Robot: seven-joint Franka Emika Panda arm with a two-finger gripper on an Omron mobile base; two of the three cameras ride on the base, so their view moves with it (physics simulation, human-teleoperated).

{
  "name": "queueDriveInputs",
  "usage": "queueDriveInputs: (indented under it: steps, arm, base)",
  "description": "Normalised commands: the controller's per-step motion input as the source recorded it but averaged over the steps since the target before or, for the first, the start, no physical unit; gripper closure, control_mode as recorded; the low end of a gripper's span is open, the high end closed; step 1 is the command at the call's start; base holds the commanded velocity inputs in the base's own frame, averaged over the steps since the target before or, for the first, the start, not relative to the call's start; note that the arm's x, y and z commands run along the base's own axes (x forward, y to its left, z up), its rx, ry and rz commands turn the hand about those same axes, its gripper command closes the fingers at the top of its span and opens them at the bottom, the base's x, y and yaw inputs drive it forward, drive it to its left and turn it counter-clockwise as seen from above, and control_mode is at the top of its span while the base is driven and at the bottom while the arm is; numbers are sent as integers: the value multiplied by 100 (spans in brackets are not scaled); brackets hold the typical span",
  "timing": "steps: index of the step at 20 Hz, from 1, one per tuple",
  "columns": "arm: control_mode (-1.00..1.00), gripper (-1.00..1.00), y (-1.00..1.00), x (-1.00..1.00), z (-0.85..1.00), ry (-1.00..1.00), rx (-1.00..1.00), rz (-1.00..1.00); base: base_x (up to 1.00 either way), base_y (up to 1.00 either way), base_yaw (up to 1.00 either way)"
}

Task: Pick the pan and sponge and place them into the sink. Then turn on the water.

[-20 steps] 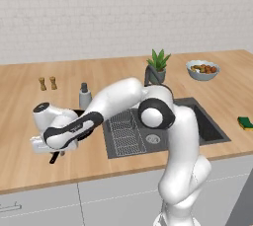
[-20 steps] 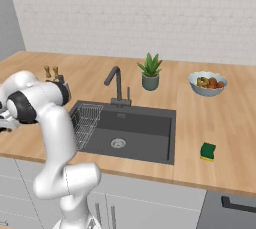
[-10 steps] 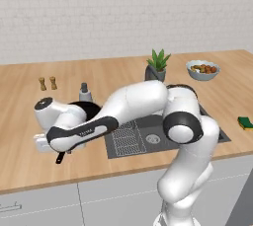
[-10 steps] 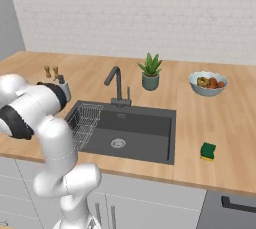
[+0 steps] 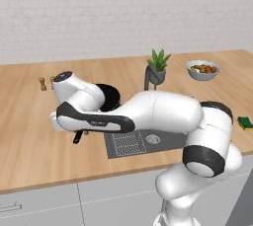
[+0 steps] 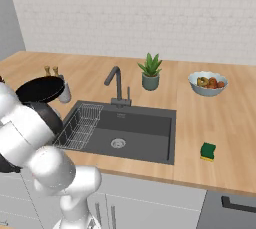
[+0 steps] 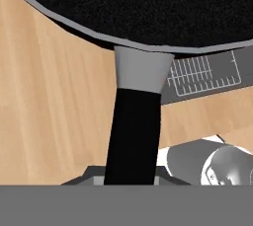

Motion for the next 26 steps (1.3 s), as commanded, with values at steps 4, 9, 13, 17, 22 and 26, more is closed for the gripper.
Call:
queueDriveInputs:
  steps: [4, 9, 13, 17, 22, 26]
  arm:
    - [-100, 100, -85, -9, 66, 2, 0, 0]
    - [-100, 100, -93, -12, 62, 5, 0, 0]
    - [-100, 100, -87, -17, 52, 6, 1, 0]
    - [-100, 100, -74, -13, 33, 2, 0, -5]
    - [-100, 100, -63, -6, 25, 2, 0, -11]
    - [-100, 100, -62, 0, 14, 3, 0, -15]
  base:
    - [0, 0, 0]
    - [0, 0, 0]
    - [0, 0, 0]
    - [0, 0, 0]
    - [0, 0, 0]
    - [0, 0, 0]
